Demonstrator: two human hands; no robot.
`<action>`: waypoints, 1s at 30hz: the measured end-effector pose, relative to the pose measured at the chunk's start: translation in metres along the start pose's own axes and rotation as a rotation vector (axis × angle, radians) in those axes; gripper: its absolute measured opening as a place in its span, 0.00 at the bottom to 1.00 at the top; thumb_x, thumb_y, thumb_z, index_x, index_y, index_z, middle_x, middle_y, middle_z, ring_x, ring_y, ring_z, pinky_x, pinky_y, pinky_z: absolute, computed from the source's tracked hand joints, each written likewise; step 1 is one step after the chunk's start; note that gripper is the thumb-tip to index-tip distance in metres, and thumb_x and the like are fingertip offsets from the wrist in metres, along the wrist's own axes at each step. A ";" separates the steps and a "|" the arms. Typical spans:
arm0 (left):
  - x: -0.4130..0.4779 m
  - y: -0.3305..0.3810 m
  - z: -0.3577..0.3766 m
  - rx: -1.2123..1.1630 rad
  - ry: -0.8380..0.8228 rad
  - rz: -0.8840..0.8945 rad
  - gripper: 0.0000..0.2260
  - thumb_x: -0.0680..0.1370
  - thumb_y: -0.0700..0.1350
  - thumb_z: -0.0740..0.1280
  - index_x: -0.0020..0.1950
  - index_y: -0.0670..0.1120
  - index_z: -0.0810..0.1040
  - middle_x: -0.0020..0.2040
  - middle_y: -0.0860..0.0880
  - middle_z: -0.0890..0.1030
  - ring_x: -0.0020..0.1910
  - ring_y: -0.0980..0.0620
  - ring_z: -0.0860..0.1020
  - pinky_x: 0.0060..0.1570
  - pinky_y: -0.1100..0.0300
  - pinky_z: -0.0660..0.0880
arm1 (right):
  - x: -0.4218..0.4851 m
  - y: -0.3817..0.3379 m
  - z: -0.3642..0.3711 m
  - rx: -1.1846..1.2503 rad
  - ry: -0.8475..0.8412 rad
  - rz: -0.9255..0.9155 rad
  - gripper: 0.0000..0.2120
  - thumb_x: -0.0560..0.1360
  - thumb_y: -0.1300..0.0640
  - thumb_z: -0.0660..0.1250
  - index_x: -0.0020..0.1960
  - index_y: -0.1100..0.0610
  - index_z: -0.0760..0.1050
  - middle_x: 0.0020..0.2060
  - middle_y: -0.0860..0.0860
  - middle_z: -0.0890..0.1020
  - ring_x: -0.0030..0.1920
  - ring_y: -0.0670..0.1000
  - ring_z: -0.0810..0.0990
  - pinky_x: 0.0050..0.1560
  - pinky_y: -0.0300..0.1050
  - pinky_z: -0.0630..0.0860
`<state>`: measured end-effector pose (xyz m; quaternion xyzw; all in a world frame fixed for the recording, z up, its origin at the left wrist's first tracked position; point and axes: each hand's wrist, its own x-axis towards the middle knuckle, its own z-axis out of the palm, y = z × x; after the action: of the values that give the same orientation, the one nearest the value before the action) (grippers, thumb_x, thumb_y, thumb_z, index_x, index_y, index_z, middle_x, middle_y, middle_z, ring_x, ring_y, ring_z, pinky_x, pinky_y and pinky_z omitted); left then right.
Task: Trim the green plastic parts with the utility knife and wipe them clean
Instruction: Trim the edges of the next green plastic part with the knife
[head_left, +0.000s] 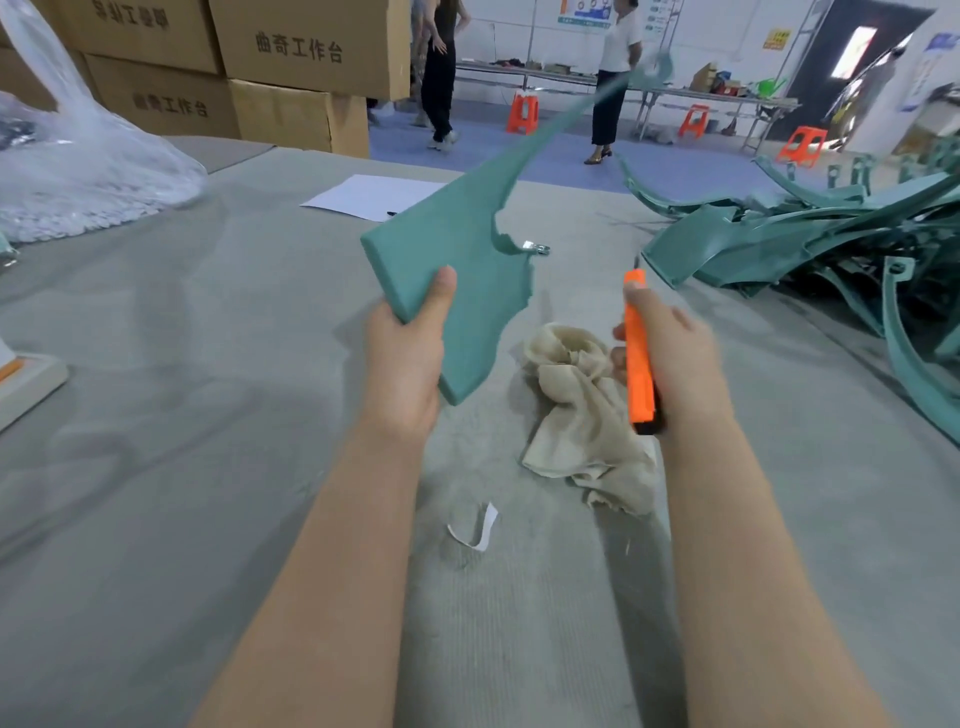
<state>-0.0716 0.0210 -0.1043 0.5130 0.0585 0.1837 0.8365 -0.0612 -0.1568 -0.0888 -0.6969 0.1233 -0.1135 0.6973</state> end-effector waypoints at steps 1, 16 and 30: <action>0.001 -0.002 -0.001 0.132 0.003 0.045 0.02 0.79 0.46 0.67 0.47 0.50 0.79 0.44 0.52 0.84 0.46 0.51 0.83 0.47 0.53 0.80 | 0.002 0.000 -0.002 0.032 0.062 -0.060 0.11 0.75 0.48 0.67 0.44 0.55 0.73 0.34 0.49 0.80 0.32 0.48 0.77 0.36 0.44 0.73; 0.009 -0.001 -0.023 1.030 -0.294 0.224 0.14 0.79 0.44 0.65 0.38 0.61 0.73 0.35 0.56 0.77 0.39 0.51 0.74 0.36 0.66 0.68 | 0.025 0.037 -0.014 -0.439 0.094 -0.022 0.15 0.80 0.48 0.59 0.57 0.59 0.73 0.48 0.60 0.81 0.47 0.63 0.81 0.53 0.61 0.78; 0.009 -0.001 -0.024 0.991 -0.311 0.238 0.07 0.79 0.41 0.64 0.53 0.49 0.80 0.46 0.48 0.81 0.47 0.47 0.78 0.41 0.62 0.67 | 0.019 0.039 -0.014 -0.346 -0.042 0.060 0.12 0.80 0.50 0.62 0.46 0.56 0.78 0.34 0.53 0.79 0.26 0.48 0.77 0.32 0.41 0.78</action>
<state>-0.0696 0.0444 -0.1158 0.8708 -0.0450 0.1498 0.4660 -0.0481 -0.1762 -0.1285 -0.8047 0.1472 -0.0554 0.5725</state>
